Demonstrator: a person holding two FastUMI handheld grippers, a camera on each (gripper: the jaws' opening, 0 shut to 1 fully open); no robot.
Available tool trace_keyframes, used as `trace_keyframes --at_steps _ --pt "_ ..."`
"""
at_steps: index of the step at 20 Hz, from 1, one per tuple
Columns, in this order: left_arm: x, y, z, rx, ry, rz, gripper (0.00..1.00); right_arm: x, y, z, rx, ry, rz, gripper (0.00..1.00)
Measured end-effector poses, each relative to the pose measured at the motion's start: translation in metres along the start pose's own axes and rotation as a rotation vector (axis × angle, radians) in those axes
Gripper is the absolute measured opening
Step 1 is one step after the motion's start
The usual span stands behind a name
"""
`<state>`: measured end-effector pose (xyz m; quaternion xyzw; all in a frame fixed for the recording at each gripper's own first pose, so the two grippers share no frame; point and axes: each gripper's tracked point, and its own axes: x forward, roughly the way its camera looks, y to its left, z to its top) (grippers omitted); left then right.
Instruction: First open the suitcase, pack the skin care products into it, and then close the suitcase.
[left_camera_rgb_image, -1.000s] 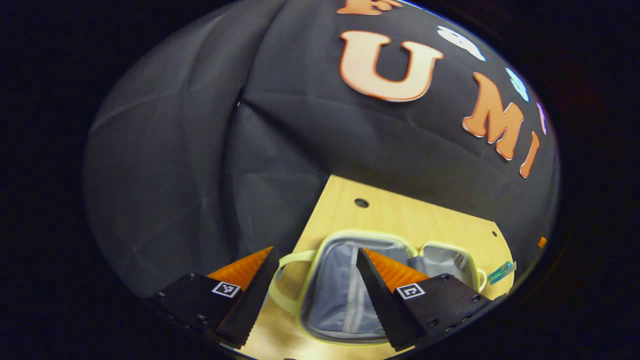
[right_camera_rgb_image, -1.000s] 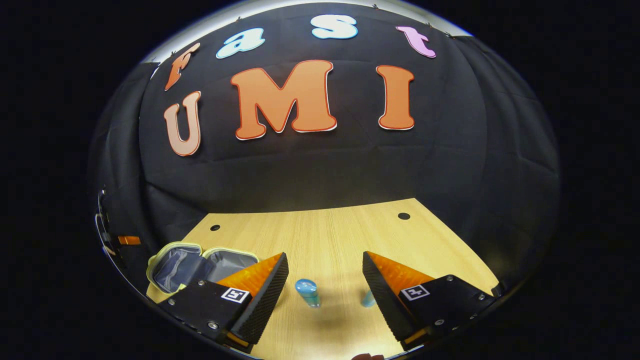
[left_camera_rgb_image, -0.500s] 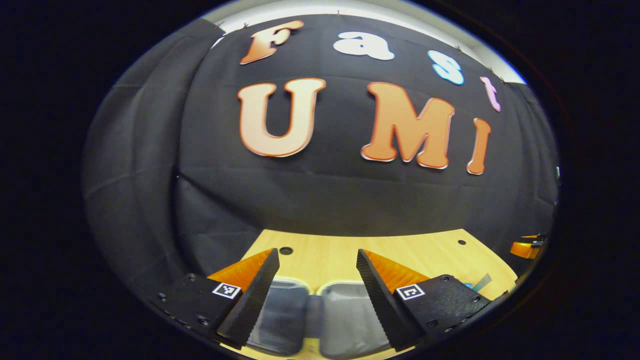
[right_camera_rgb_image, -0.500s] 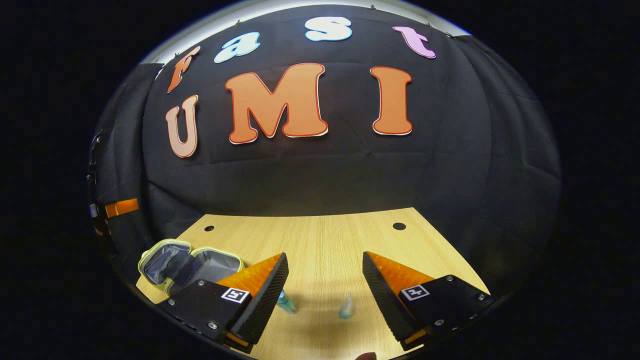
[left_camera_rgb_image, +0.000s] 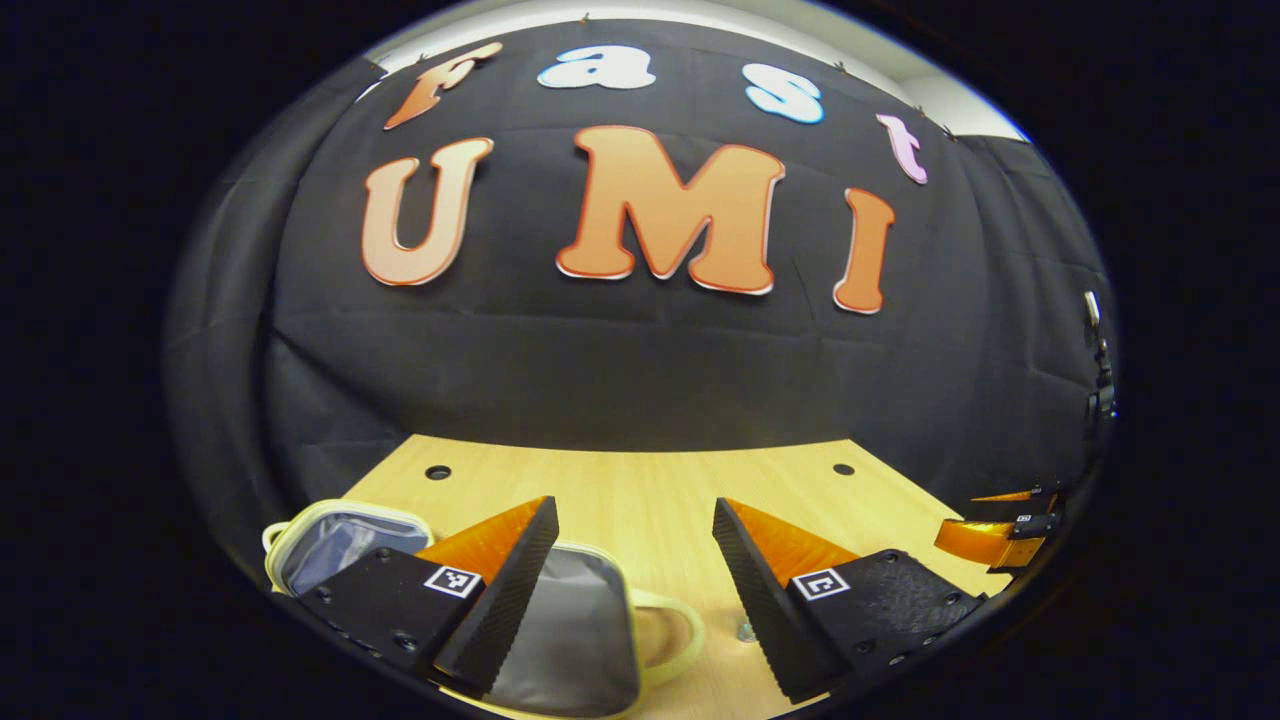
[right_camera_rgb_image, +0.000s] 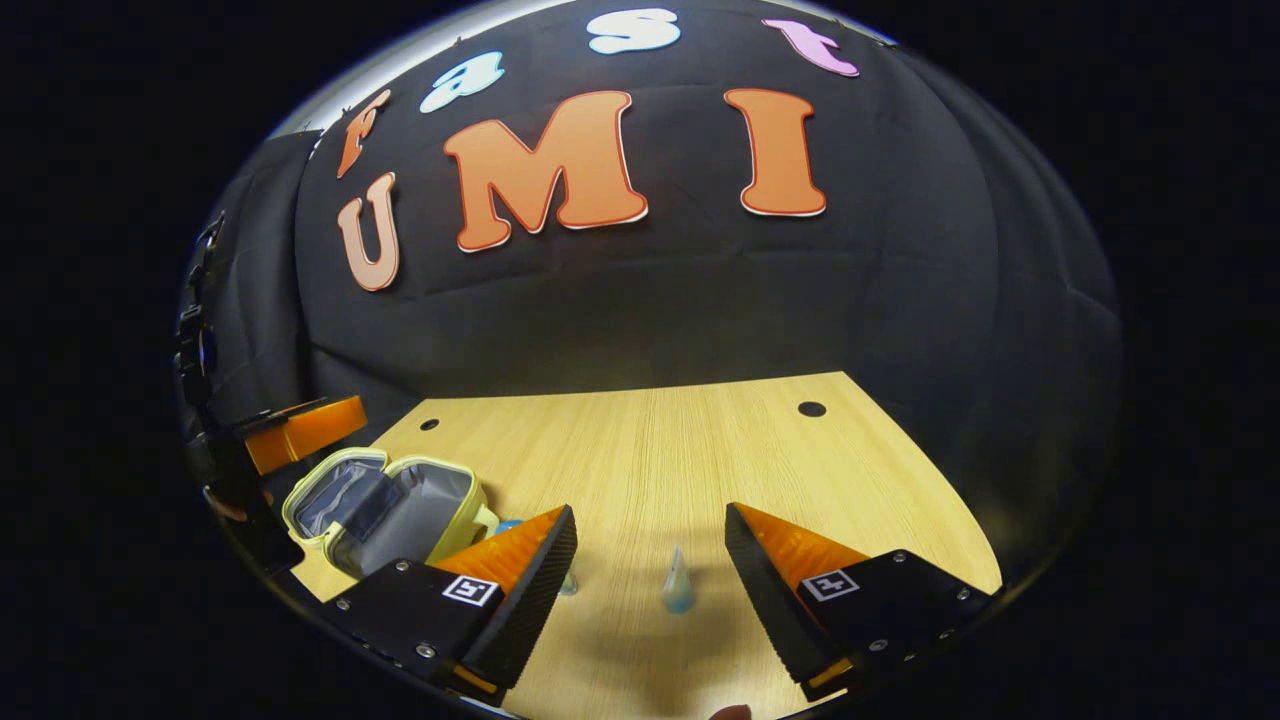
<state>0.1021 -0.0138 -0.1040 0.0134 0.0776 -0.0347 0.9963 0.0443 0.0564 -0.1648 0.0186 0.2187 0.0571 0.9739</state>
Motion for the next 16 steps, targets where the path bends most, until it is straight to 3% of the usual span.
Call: trace_keyframes --at_steps 6,16 --pt "0.033 -0.091 -0.053 -0.001 0.046 -0.105 0.96 0.001 -0.033 -0.025 -0.02 0.04 -0.013 0.94" --pt "0.068 -0.13 -0.185 0.028 0.243 -0.094 0.97 -0.006 -0.087 -0.053 -0.006 0.102 -0.075 0.94"
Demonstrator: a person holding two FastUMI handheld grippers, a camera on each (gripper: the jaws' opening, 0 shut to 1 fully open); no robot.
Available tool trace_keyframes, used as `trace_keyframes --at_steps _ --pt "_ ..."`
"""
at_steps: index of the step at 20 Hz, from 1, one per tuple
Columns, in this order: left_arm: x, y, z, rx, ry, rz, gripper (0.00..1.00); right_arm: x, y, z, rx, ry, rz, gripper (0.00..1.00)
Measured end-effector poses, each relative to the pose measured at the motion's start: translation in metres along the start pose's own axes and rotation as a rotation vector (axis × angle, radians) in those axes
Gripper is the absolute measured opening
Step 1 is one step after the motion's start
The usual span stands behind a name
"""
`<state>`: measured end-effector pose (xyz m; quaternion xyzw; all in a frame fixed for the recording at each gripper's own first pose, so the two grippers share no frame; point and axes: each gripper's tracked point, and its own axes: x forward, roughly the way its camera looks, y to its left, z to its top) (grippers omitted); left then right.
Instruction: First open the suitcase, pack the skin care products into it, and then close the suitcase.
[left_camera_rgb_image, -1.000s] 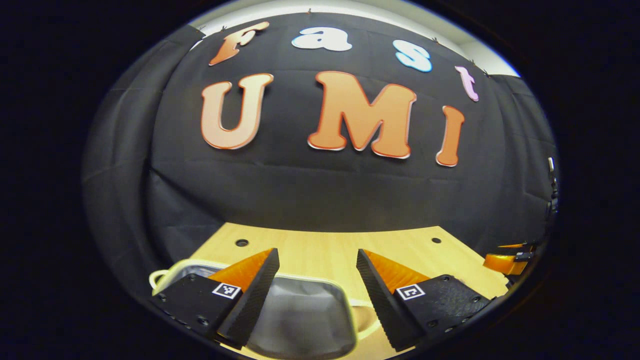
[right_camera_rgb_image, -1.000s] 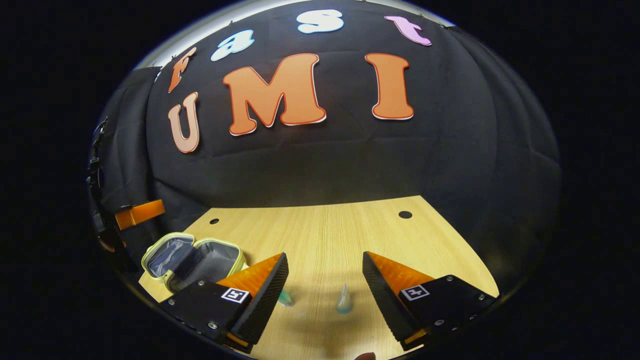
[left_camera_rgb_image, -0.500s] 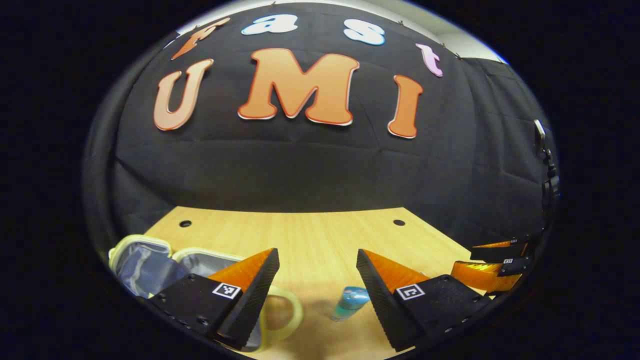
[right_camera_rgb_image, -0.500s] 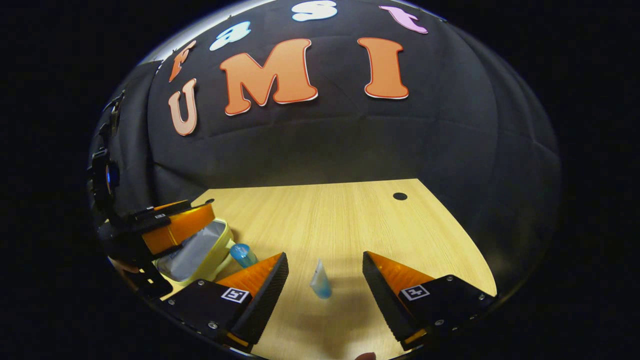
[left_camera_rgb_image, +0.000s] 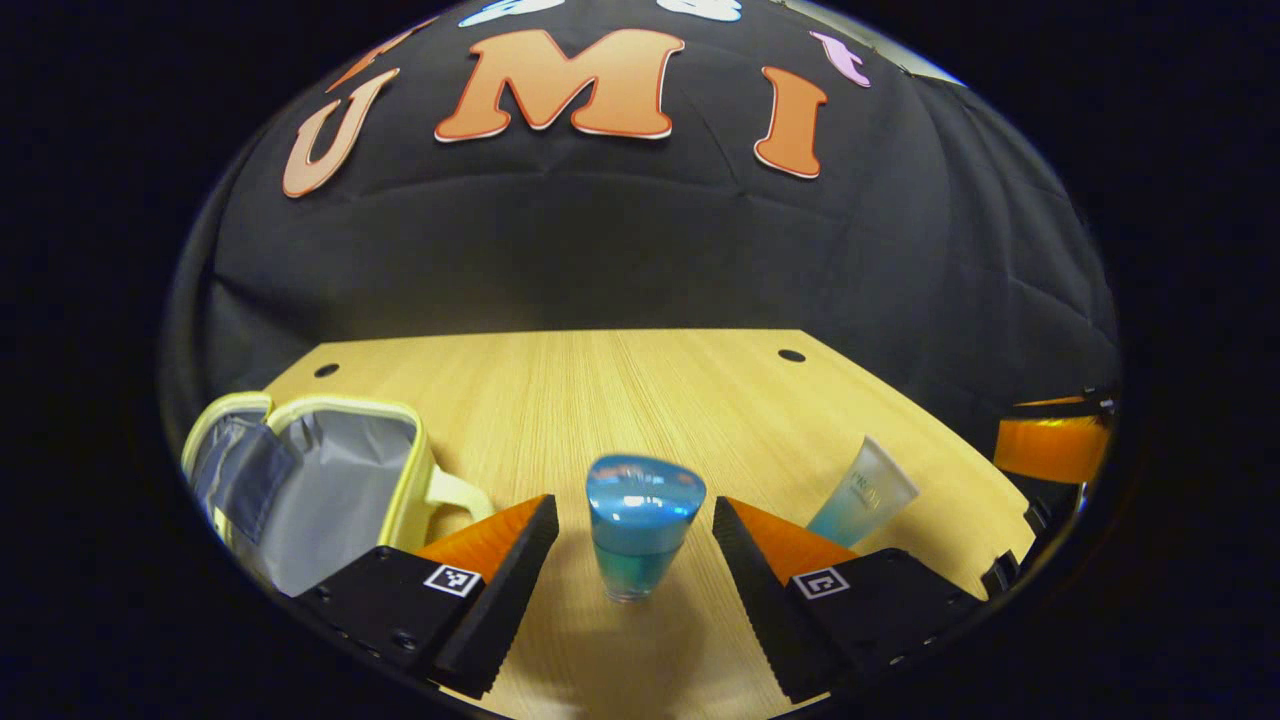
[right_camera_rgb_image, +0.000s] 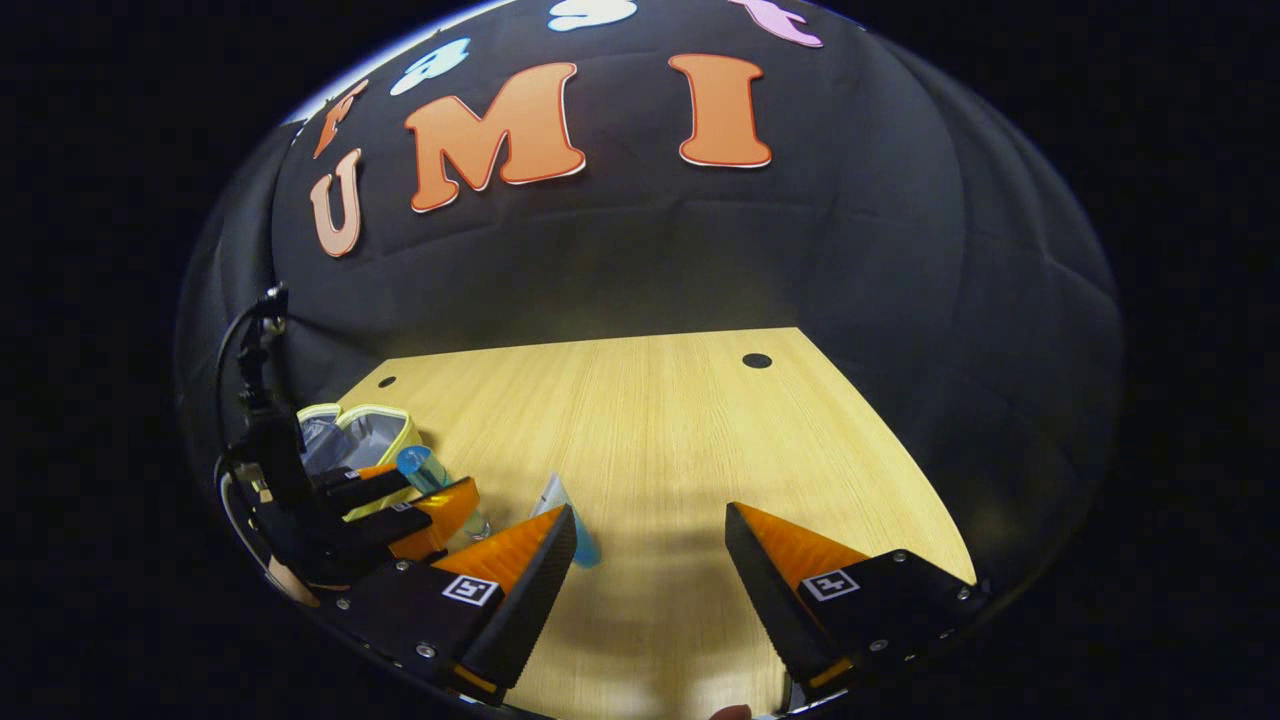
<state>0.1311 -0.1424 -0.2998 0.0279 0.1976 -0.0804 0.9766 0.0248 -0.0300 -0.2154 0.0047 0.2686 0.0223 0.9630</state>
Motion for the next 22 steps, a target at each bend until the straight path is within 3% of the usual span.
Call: trace_keyframes --at_steps 3,6,7,10,13,22 --pt "0.006 0.004 -0.014 0.024 0.021 0.03 0.97 -0.001 -0.004 -0.009 -0.01 0.019 -0.007 0.95" --pt "0.006 0.002 -0.018 -0.002 0.028 0.036 0.5 -0.001 -0.004 -0.017 -0.009 0.038 -0.004 0.94" --pt "0.009 0.004 -0.016 0.005 0.006 0.042 0.52 -0.002 -0.001 -0.02 -0.008 0.043 -0.001 0.95" --pt "0.011 0.003 -0.018 0.015 0.035 0.043 0.43 -0.006 0.007 -0.024 -0.018 0.048 0.013 0.95" --pt "-0.001 -0.001 -0.014 -0.019 0.068 0.013 0.45 -0.009 0.02 -0.021 -0.03 0.041 0.035 0.95" --pt "-0.09 0.031 0.059 -0.099 0.055 -0.016 0.44 0.028 0.07 -0.037 -0.049 0.072 0.106 0.95"
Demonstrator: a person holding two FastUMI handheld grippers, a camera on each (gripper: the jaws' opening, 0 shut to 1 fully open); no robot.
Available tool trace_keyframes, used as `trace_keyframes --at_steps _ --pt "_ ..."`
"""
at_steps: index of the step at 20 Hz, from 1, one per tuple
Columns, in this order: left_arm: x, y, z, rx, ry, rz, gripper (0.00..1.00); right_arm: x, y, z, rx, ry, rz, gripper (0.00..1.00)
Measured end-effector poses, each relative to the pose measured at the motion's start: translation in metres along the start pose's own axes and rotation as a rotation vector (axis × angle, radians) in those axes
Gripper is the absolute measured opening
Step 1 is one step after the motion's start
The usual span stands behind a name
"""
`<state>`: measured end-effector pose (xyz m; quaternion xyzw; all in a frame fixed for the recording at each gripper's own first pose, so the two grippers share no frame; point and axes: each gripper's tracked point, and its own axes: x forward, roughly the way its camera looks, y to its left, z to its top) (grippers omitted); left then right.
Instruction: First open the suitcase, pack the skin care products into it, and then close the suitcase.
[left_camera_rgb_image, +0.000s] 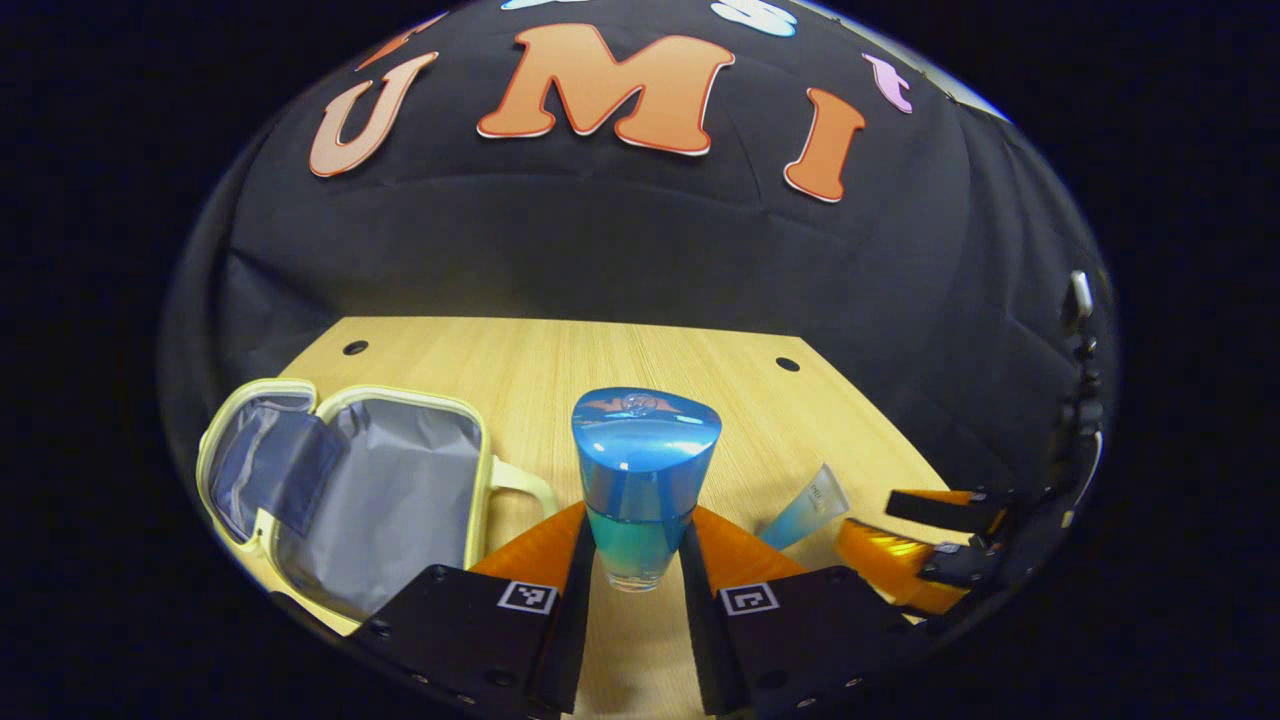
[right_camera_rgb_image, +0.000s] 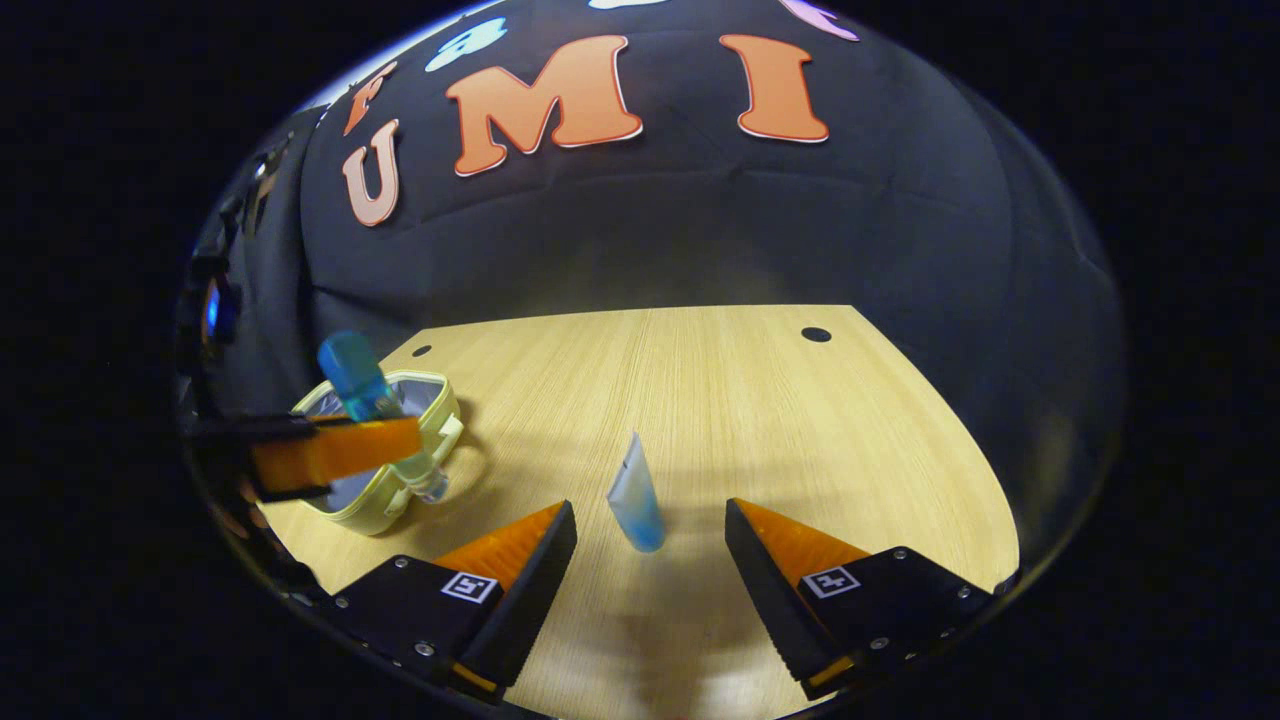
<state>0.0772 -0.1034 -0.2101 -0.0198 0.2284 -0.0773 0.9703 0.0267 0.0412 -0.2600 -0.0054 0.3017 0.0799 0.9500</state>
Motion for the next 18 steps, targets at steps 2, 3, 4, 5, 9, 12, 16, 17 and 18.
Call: trace_keyframes --at_steps 2,3,4,5,9,12,16,17,18 --pt "-0.017 0.009 0.011 0.003 -0.009 0.01 0.45 0.017 0.004 -0.009 -0.016 0.03 0.001 0.95" --pt "-0.026 0.014 0.012 0.0 -0.013 0.017 0.45 0.025 0.003 -0.013 -0.021 0.047 0.002 0.95" --pt "-0.032 0.02 0.014 -0.005 -0.015 0.024 0.45 0.033 0.004 -0.018 -0.021 0.066 0.003 0.95" --pt "-0.037 0.026 0.014 -0.009 -0.015 0.032 0.44 0.04 0.006 -0.025 -0.02 0.086 0.012 0.95" --pt "-0.047 0.054 0.006 -0.032 0.0 0.067 0.45 0.061 0.005 -0.032 -0.043 0.12 -0.004 0.87" --pt "-0.05 0.066 0.0 -0.057 0.015 0.077 0.45 0.074 0.006 -0.039 -0.114 0.128 -0.011 0.78" --pt "-0.054 0.08 -0.002 -0.057 0.027 0.082 0.45 0.083 0.006 -0.043 -0.162 0.145 -0.027 0.54" --pt "-0.055 0.082 -0.002 -0.058 0.032 0.079 0.45 0.083 0.007 -0.045 -0.16 0.158 -0.016 0.46" --pt "-0.058 0.086 -0.004 -0.075 0.047 0.079 0.45 0.08 0.008 -0.047 -0.162 0.183 -0.015 0.44"
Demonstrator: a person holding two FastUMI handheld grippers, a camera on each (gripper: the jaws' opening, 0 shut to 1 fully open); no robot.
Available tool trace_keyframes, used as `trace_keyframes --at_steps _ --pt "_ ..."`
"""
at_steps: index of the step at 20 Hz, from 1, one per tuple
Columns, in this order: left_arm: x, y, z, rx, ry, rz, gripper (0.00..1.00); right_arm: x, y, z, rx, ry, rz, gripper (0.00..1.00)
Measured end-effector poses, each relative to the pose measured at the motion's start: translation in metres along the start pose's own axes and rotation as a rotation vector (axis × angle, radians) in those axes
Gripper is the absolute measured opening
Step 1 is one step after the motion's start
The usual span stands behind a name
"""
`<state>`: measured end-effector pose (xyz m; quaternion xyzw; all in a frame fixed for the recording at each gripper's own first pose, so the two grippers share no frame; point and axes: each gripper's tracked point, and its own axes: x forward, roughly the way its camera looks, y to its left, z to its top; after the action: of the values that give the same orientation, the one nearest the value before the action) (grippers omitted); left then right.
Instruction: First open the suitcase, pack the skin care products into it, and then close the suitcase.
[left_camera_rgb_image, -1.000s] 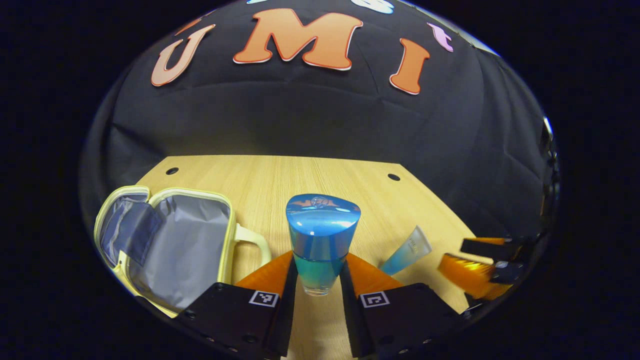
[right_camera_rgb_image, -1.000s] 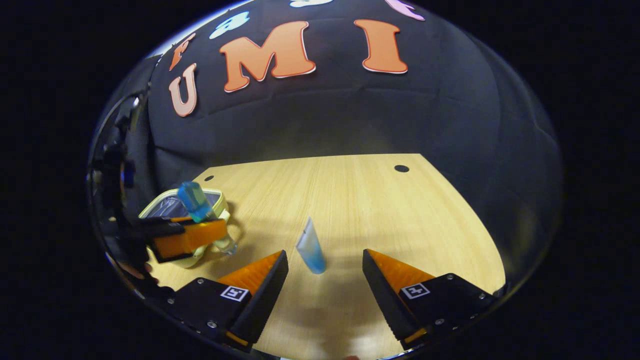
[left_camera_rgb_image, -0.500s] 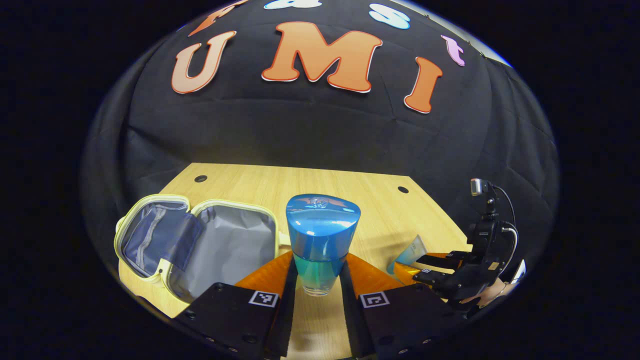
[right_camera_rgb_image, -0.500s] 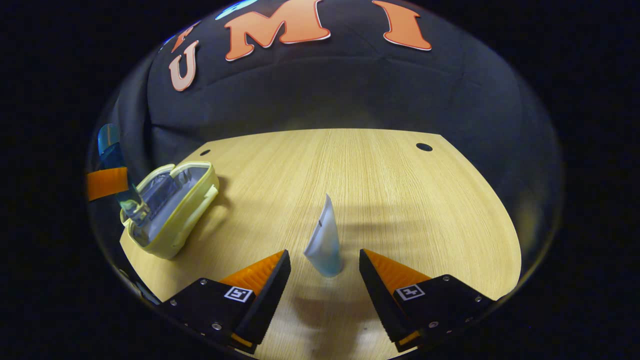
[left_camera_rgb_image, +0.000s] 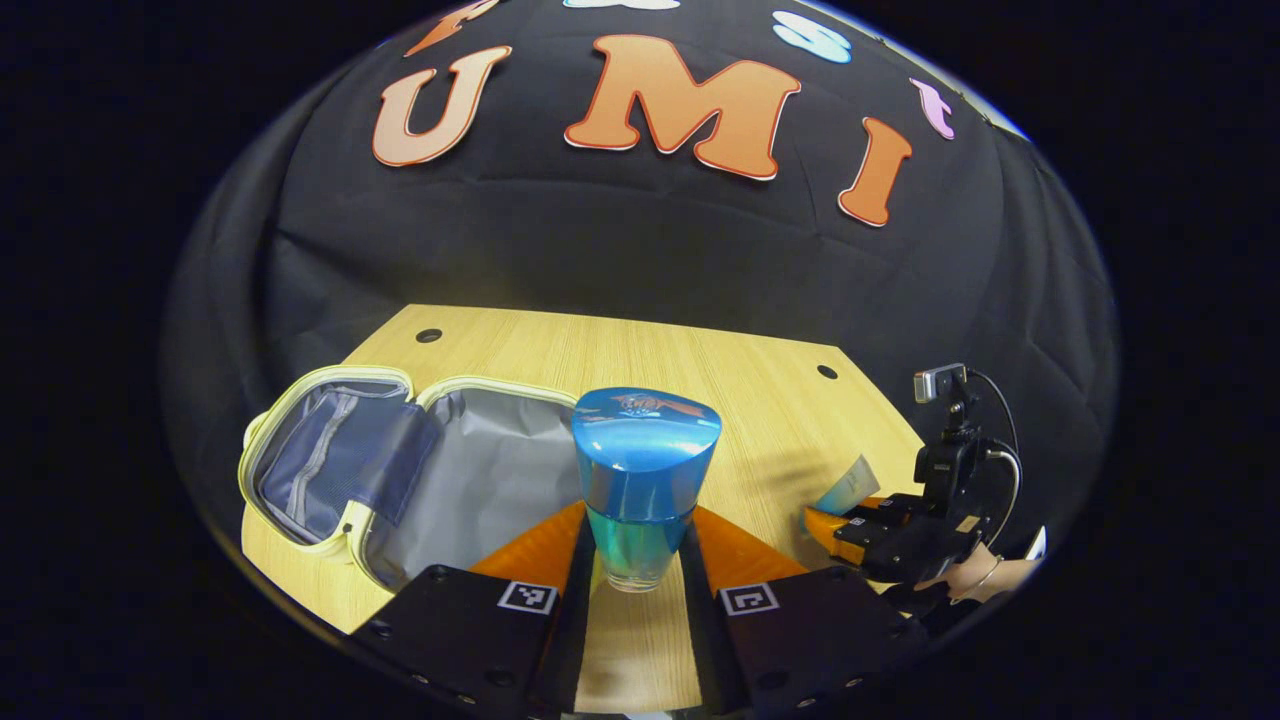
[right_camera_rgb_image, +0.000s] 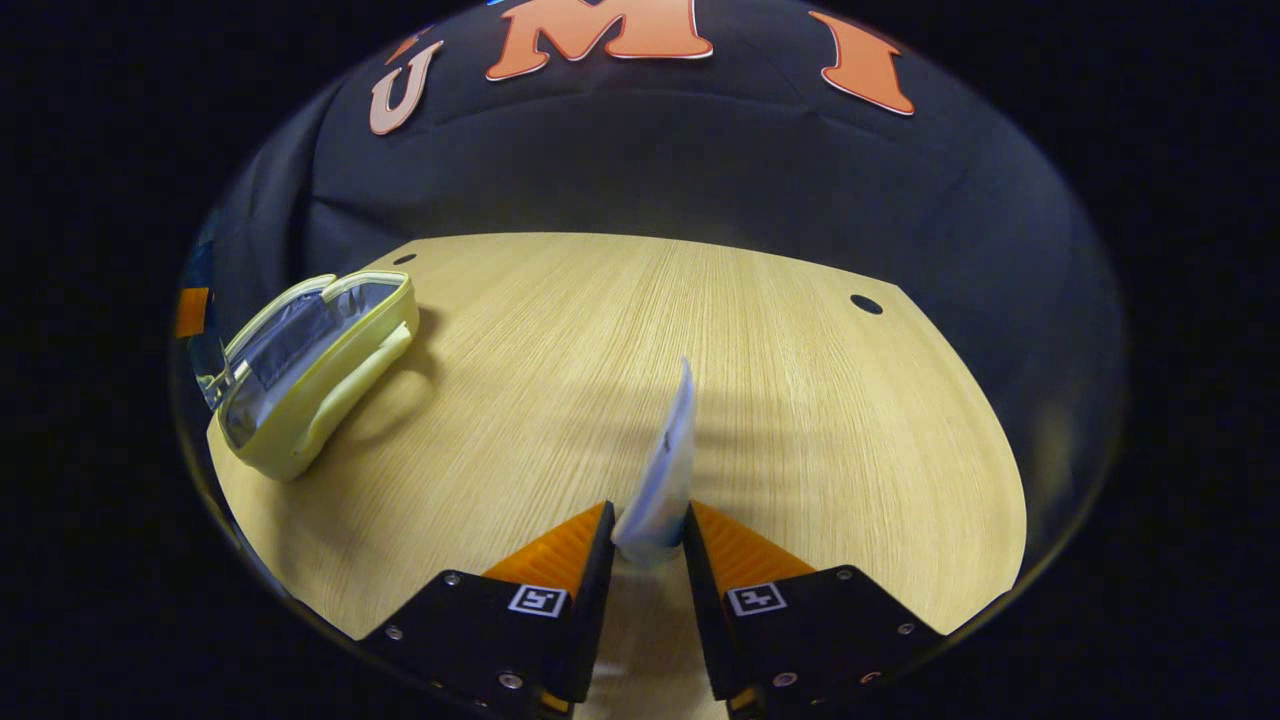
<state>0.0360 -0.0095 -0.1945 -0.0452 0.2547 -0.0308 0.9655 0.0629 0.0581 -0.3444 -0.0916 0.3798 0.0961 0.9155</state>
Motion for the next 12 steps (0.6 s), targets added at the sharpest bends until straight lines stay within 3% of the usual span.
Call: trace_keyframes --at_steps 4,6,7,9,10,12 --pt "-0.04 0.006 0.003 -0.027 0.056 -0.122 0.45 -0.034 0.025 0.013 0.014 0.039 0.088 0.4" --pt "-0.053 0.038 0.004 -0.011 0.126 -0.111 0.45 -0.056 0.04 0.027 -0.027 0.006 0.107 0.34" --pt "-0.055 0.059 0.006 -0.001 0.161 -0.092 0.43 -0.065 0.049 0.036 -0.044 -0.005 0.115 0.39" --pt "-0.052 0.098 0.013 0.02 0.218 -0.056 0.45 -0.084 0.067 0.049 -0.047 -0.021 0.135 0.34" --pt "-0.049 0.113 0.016 0.031 0.243 -0.043 0.46 -0.092 0.078 0.056 -0.032 -0.026 0.149 0.39" --pt "-0.04 0.137 0.02 0.044 0.287 -0.043 0.45 -0.105 0.103 0.066 0.015 -0.028 0.181 0.39"
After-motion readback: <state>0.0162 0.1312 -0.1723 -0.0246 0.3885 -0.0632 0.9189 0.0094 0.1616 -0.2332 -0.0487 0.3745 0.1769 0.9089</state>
